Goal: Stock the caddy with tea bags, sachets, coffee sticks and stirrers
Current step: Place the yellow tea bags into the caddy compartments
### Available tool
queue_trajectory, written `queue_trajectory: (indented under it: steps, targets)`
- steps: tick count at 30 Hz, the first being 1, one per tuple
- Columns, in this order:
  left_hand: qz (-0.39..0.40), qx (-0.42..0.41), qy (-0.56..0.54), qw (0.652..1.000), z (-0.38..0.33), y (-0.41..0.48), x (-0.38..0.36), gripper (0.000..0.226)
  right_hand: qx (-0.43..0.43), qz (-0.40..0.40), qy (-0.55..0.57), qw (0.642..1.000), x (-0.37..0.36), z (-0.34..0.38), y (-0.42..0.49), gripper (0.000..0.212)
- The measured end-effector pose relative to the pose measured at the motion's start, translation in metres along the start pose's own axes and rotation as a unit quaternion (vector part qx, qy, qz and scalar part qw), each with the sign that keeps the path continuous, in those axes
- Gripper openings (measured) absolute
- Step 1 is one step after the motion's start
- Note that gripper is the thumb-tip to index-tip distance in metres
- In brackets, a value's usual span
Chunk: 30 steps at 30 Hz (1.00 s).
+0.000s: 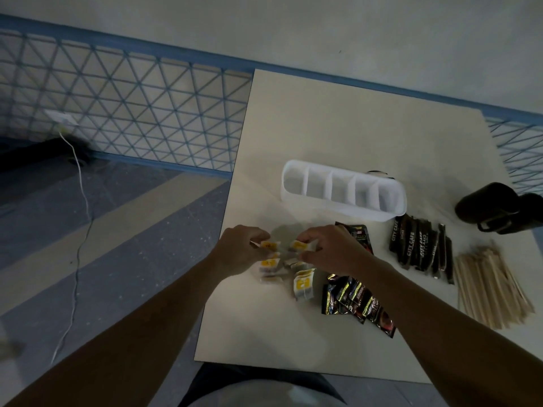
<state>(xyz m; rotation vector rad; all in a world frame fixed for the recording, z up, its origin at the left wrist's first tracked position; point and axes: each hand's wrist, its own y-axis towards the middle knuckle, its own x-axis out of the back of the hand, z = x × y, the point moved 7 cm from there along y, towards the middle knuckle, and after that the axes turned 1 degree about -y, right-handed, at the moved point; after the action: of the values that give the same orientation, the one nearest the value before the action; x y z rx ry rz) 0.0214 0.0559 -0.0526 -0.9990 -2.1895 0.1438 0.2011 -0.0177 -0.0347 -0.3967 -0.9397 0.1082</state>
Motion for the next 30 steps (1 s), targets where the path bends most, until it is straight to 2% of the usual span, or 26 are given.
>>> queue_trajectory:
  steps: [8,17,21,24,30]
  targets:
    - [-0.018,0.024,0.001,1.0,-0.002,0.001,-0.006,0.04,0.034,0.015,-0.011,0.999,-0.008,0.012,0.006,0.054]
    - [-0.053,0.038,-0.007,0.998,-0.004,0.001,-0.007,0.026,0.02,-0.012,-0.026,0.999,-0.01,0.013,0.014,0.047]
    - [-0.058,0.047,-0.007,0.997,-0.003,0.001,-0.007,0.025,0.017,0.023,-0.035,0.999,-0.012,0.018,0.012,0.067]
    - [-0.057,0.044,-0.012,0.997,-0.004,0.0,-0.007,0.026,0.018,0.026,-0.069,0.997,-0.014,0.017,0.013,0.055]
    - [-0.062,0.038,-0.002,0.997,-0.007,-0.001,-0.004,0.024,-0.007,0.002,-0.053,0.999,-0.014,0.012,0.013,0.028]
